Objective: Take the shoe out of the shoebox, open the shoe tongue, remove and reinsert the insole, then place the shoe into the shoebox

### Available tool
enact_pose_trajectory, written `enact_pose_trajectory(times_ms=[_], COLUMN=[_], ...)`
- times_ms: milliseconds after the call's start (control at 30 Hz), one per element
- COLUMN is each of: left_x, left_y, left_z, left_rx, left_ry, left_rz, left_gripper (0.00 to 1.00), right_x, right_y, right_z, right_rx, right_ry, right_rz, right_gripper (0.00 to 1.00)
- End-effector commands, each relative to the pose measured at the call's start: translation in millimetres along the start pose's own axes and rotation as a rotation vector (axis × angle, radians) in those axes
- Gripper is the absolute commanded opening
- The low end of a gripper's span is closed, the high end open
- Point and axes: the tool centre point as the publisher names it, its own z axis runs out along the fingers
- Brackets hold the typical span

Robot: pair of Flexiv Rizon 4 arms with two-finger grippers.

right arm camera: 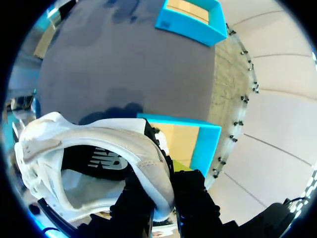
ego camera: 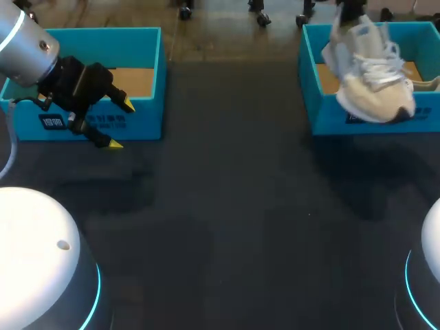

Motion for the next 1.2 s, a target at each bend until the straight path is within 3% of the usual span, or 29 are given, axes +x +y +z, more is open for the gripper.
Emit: enact_pose_trajectory(times_ms=[33,300,400,433,1067,1200], left_x=[-0.4,-0.4,-0.4,-0.4,-0.4,-0.4], left_y=[0,0,0,0,0,0], left_z=[0,0,0,0,0,0], left_rx=[-0.004,-0.004,-0.004,-0.004,-0.004,-0.004], left_ry=[0.002,0.002,0.002,0.002,0.002,0.002], left_rz=[0.000,0.000,0.000,0.000,0.000,0.000], left_gripper=[1.00,1.00,1.00,1.00,1.00,1.00], right_x=[-13.0,-30.2,-30.0,-28.1,-28.1,-25.8], right_y=[-32.9,-61.0,-62.6,-59.8,-59.8,-74.6], right_z=[10,24,24,22,22,34], right_rx=[-0.080,-0.077,-0.071,-0.102,-0.102,-0.081], right_ry=[0.004,0.027,0.017,0.004,0.004,0.018], right_rz=[-0.008,-0.010,0.067,0.054,0.054,0.105], right_gripper=[0.00,0.00,0.00,0.00,0.00,0.00])
